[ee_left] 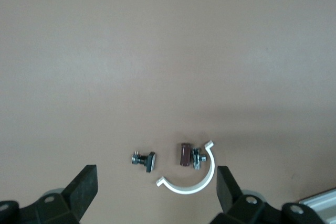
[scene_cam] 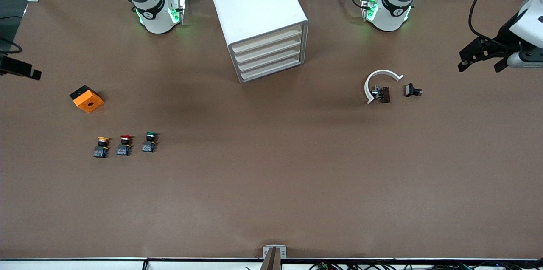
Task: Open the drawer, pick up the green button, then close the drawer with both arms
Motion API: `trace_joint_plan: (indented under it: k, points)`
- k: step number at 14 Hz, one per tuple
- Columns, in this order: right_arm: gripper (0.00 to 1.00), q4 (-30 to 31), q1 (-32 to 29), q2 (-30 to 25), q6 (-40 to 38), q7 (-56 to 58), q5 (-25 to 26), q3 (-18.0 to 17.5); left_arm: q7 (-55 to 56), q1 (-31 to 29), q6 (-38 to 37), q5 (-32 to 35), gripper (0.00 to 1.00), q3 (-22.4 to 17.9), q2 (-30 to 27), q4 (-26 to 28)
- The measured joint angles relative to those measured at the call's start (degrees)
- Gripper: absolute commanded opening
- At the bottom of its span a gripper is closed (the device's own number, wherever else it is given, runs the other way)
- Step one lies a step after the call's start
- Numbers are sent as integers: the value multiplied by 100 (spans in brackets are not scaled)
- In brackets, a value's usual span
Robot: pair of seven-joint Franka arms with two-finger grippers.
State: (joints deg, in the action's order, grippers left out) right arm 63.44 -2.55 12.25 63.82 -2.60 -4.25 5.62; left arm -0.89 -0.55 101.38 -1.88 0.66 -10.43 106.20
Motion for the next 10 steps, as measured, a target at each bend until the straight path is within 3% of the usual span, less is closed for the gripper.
trace_joint_plan:
  k: [4,10]
  points:
    - [100,77,-4,-382,-301,2,197,-8,0,24,-146,0,100,23,321,-437]
    - [100,732,-3,-654,235,3,252,-31,8,28,-529,0,100,26,597,-947]
